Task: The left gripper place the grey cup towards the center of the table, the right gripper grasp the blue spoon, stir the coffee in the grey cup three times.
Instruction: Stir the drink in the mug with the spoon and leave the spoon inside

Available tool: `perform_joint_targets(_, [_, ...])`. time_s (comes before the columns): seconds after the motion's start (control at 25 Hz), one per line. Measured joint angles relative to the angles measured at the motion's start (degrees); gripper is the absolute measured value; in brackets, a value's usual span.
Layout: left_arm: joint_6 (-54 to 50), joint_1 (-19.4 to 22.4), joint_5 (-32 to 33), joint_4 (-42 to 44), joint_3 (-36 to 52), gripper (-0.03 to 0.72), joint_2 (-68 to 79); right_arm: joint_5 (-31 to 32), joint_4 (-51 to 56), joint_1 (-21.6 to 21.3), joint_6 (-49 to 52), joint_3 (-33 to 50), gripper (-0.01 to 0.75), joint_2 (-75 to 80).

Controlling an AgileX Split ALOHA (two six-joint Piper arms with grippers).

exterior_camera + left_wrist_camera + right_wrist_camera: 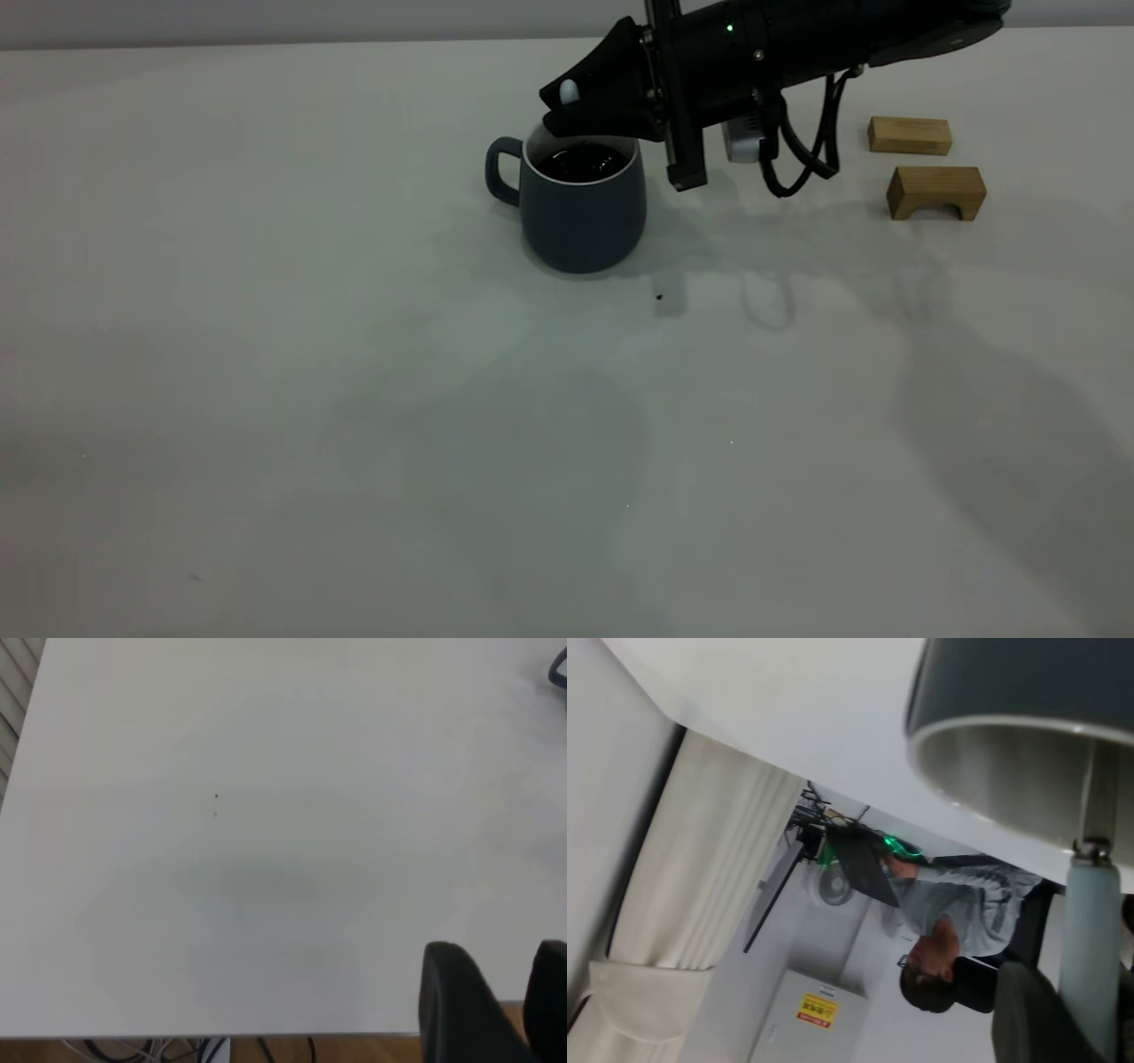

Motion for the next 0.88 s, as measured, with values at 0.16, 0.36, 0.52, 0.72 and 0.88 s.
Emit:
perform_joint_targets(0.16, [0.0, 0.0, 0.0, 0.0, 0.0, 0.262, 0.0, 0.41, -1.26, -0.26, -0.24, 0.0, 0.134, 0.0])
perform_joint_targets(0.36, [0.0, 0.0, 0.0, 0.0, 0.0, 0.262, 0.0, 0.54, -2.2, -0.31, -0.52, 0.0, 0.134, 0.0])
perform_joint_targets(0.52, [0.06, 0.0, 0.0, 0.0, 0.0, 0.262, 0.0, 0.92, -2.44, -0.43, -0.52, 0.0, 0.134, 0.0])
perform_joint_targets(0.72, [0.06, 0.0, 0.0, 0.0, 0.0, 0.262, 0.0, 1.31, -3.02, -0.49, -1.48, 0.0, 0.175, 0.0])
perform_joint_targets(0.88, [0.06, 0.0, 0.0, 0.0, 0.0, 0.262, 0.0, 1.63, -3.42, -0.49, -1.6, 0.0, 0.32, 0.0])
